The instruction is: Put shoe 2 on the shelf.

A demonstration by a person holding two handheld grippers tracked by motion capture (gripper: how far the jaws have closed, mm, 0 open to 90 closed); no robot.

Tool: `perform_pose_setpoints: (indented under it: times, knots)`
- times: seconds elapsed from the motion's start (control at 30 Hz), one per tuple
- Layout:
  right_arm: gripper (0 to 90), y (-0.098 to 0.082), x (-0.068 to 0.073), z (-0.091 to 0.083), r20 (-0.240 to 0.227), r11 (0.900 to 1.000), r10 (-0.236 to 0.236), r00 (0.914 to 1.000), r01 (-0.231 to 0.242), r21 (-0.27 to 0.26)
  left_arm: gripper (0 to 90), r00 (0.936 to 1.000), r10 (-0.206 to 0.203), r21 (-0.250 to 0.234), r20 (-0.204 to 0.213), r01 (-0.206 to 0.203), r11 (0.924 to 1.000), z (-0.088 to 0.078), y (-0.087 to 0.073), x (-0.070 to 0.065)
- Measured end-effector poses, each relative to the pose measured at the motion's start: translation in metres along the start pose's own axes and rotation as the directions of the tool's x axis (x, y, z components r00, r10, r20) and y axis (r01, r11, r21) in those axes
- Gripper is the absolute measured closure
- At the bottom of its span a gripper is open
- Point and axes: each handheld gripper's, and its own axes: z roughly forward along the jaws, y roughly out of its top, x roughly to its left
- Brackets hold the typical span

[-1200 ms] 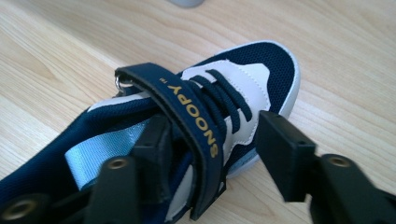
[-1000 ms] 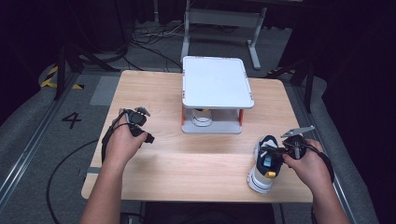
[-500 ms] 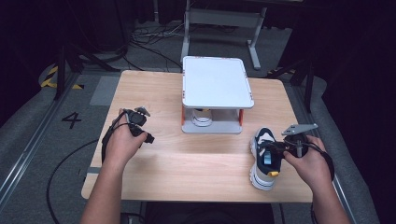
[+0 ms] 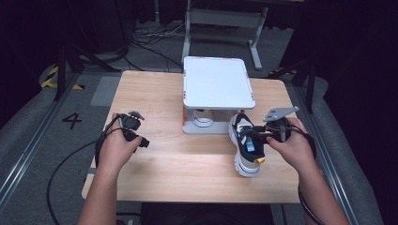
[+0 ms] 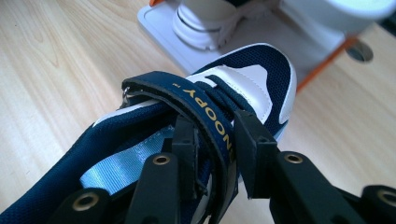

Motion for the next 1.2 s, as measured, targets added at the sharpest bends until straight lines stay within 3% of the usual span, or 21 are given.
perform_pose_setpoints:
  times: [0.23, 0.47, 0.6, 0.67, 0.77, 0.83, 0.97, 1.07, 1.17, 1.2]
  knots:
    - [71.4, 0.025, -0.004, 0.03, -0.019, 0.999, -0.042, 0.9989, 0.042, -0.007, 23.4, 1.0, -0.004, 0.007, 0.003, 0.004, 1.0, -0.003, -0.012, 0.003]
    - [71.3, 0.037, -0.004, 0.062, 0.029, 0.997, -0.077, 0.9966, 0.076, 0.02, 23.3, 0.9997, -0.022, 0.004, -0.005, 0.022, 0.9997, -0.006, -0.022, 0.006]
    - [71.2, 0.037, -0.006, 0.074, 0.055, 0.997, -0.07, 0.996, 0.069, 0.026, 23.4, 0.9997, -0.023, 0.008, -0.005, 0.023, 0.9997, -0.006, -0.025, 0.007]
    - [70.5, 0.036, -0.007, 0.08, 0.062, 0.998, -0.063, 0.9961, 0.063, 0.001, 23.3, 0.9998, -0.019, 0.009, -0.005, 0.02, 0.9998, -0.006, -0.025, 0.007]
    - [60.7, 0.031, -0.006, 0.087, 0.069, 1.0, -0.02, 0.9974, 0.021, -0.018, 23.3, 0.9999, -0.016, 0.009, -0.003, 0.016, 0.9998, -0.006, -0.024, 0.006]
    - [49.6, 0.028, -0.008, 0.085, 0.084, 0.998, 0.023, 0.9962, -0.018, -0.058, 23.3, 0.9999, -0.011, 0.012, 0.0, 0.011, 0.9999, -0.006, -0.023, 0.005]
    - [42.9, 0.023, -0.006, 0.069, 0.101, 0.995, 0.038, 0.9942, -0.029, -0.094, 23.2, 1.0, 0.005, 0.012, -0.001, -0.005, 0.9999, -0.005, -0.02, 0.004]
    - [40.4, 0.017, 0.006, 0.043, 0.096, 0.989, 0.09, 0.9913, -0.077, -0.13, 23.1, 0.9999, 0.013, 0.014, -0.001, -0.013, 0.9998, -0.004, -0.018, 0.003]
    - [35.7, 0.011, 0.022, 0.02, 0.086, 0.983, 0.181, 0.9797, -0.178, -0.042, 23.2, 0.9999, 0.016, 0.014, 0.001, -0.016, 0.9998, -0.002, -0.015, 0.001]
    - [36.0, 0.007, 0.03, 0.013, 0.089, 0.972, 0.235, 0.968, -0.235, -0.011, 23.2, 0.9998, 0.018, 0.015, 0.005, -0.018, 0.9997, -0.003, -0.014, 0.0]
